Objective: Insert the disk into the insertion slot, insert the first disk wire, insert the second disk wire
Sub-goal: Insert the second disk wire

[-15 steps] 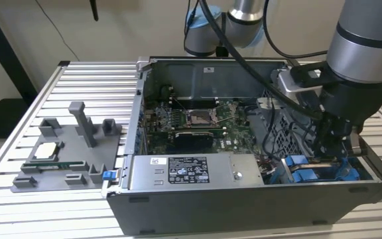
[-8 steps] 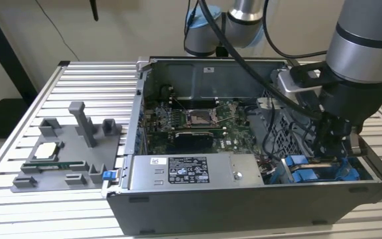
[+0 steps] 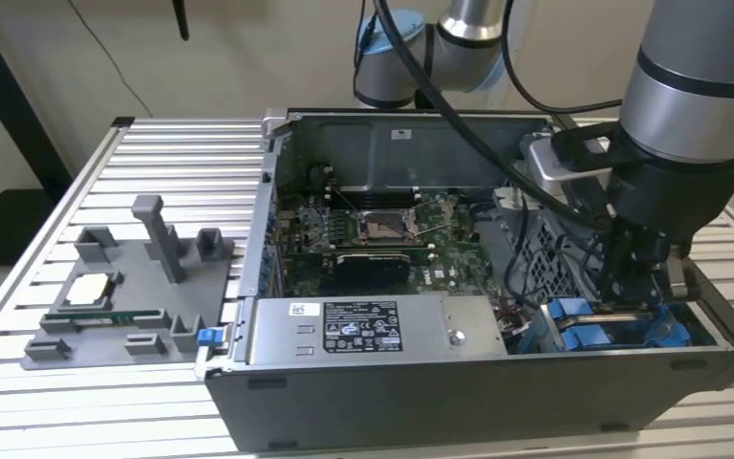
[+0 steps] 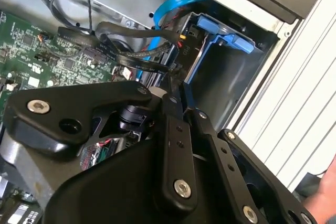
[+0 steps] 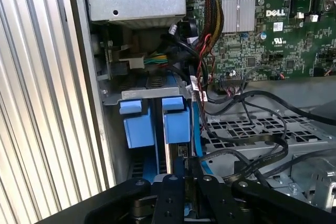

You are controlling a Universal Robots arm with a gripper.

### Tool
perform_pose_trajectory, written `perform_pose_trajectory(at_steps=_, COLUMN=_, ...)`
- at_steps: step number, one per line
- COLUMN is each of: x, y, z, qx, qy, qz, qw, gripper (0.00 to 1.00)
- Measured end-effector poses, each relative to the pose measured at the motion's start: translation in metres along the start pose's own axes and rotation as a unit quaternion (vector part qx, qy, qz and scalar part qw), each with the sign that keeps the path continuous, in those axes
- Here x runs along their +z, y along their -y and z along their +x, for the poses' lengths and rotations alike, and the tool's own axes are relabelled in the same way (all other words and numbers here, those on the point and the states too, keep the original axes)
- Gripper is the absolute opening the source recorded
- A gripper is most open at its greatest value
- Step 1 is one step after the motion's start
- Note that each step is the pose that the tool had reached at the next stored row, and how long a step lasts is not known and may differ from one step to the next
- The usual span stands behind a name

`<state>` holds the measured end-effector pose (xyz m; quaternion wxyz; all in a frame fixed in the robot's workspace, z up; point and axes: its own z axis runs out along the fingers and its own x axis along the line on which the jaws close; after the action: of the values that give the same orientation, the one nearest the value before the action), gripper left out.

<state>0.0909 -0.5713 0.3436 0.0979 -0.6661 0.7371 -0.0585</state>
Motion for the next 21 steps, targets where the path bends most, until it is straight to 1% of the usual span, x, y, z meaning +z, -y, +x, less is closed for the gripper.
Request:
perform_pose_trajectory(at_steps=6, x=0.0028, y=-0.0018, z=-0.0009, qx=0.000, qy=0.0006, qz=0.0056, qw=1.0000, gripper=0.00)
perform_pose_trajectory(at_steps=9, x=0.0041, y=-0.0030, z=-0.0016, qx=0.000, qy=0.0008, qz=0.0077, qw=1.0000, gripper=0.00)
perform_pose_trajectory(at_steps=21, x=0.0089, y=-0.0056, z=-0.0012, qx=-0.001, qy=0.0011, qz=0.0124, qw=0.9999, gripper=0.00)
